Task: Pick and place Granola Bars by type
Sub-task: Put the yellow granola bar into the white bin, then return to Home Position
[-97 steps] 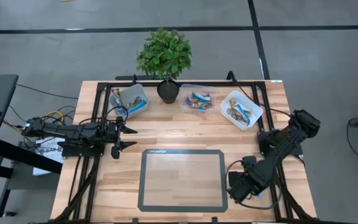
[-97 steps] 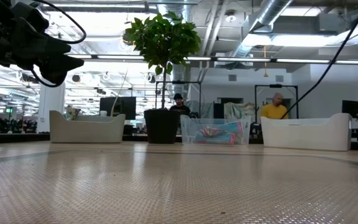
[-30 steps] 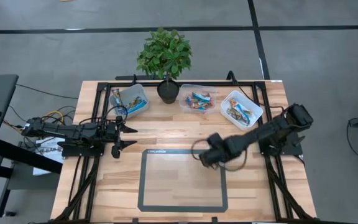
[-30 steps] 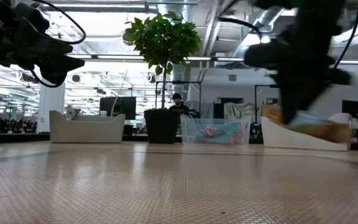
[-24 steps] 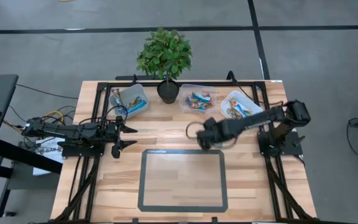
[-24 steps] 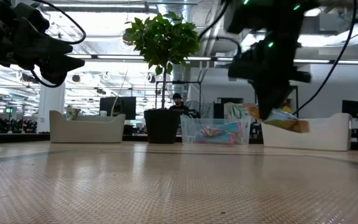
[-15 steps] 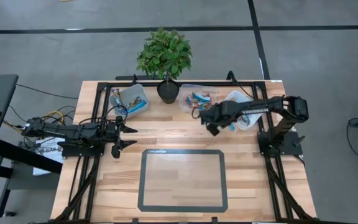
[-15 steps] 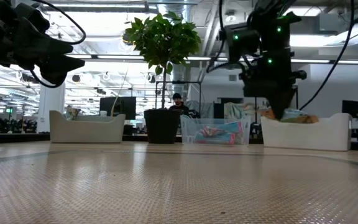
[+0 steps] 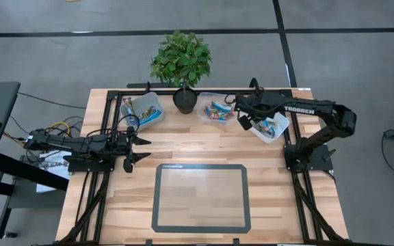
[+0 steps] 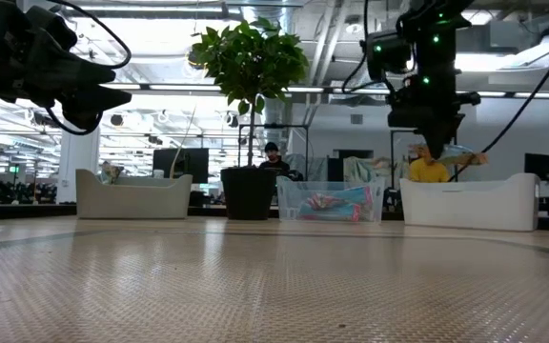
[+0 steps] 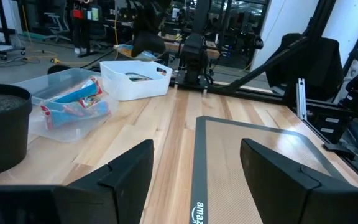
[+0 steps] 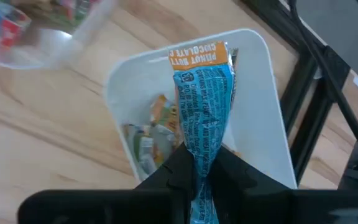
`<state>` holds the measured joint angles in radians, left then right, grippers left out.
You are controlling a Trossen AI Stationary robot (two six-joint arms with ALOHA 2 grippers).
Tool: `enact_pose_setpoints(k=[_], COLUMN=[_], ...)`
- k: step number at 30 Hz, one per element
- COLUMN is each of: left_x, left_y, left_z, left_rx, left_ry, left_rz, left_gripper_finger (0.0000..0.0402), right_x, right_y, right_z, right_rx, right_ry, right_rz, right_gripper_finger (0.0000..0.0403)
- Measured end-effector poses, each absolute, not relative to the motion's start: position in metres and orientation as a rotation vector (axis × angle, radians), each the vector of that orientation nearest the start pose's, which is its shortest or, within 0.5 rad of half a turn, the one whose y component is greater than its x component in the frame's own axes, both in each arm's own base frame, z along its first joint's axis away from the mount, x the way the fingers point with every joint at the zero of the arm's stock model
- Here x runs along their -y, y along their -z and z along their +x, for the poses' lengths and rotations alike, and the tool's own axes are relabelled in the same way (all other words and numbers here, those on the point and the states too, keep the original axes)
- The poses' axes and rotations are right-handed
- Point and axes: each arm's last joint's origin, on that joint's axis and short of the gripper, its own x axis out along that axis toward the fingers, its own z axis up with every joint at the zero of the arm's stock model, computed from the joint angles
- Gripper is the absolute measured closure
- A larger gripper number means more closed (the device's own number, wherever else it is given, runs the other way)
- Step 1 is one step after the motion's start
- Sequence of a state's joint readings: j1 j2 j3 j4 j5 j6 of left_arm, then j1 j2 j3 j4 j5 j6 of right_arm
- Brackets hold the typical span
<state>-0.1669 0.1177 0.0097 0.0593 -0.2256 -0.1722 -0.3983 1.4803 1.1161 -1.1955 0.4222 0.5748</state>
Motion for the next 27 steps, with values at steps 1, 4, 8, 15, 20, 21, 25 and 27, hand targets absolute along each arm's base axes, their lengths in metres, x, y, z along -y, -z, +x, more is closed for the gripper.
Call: enact_pose_setpoints(k=[1, 4, 8, 15, 20, 21, 25, 27], left_x=[0.011, 0.011, 0.011, 0.011, 0.011, 0.011, 0.011, 0.011], left_y=[-0.163, -0.163, -0.163, -0.163, -0.163, -0.163, -0.163, -0.163], left_z=[0.103, 0.103, 0.103, 0.103, 0.103, 0.103, 0.103, 0.103], left_rx=[-0.043, -0.042, -0.043, -0.043, -0.041, -0.041, -0.041, -0.042], left_ry=[-0.062, -0.063, -0.063, -0.061, -0.060, -0.060, -0.057, -0.056], left_rz=[-0.163, -0.164, -0.163, -0.144, -0.206, -0.214, -0.217, -0.219], left_gripper_finger=[0.0168, 0.0168, 0.0168, 0.0168, 0.0168, 0.0168, 0.0168, 0.0168], right_x=[0.109, 0.115, 0.120, 0.119, 0.096, 0.090, 0.065, 0.054], right_y=[-0.240, -0.231, -0.217, -0.205, -0.215, -0.218, -0.228, -0.229], right_z=[0.221, 0.212, 0.201, 0.203, 0.216, 0.215, 0.209, 0.207], right_rx=[-1.367, -1.403, -1.446, -1.406, -1.222, -1.188, -1.007, -0.883], right_ry=[1.085, 1.117, 1.154, 1.123, 0.938, 0.901, 0.742, 0.615], right_rz=[0.408, 0.431, 0.459, 0.442, 0.301, 0.274, 0.228, 0.235], right_gripper_finger=[0.0367, 0.0351, 0.0319, 0.0229, 0.0179, 0.0172, 0.0162, 0.0162])
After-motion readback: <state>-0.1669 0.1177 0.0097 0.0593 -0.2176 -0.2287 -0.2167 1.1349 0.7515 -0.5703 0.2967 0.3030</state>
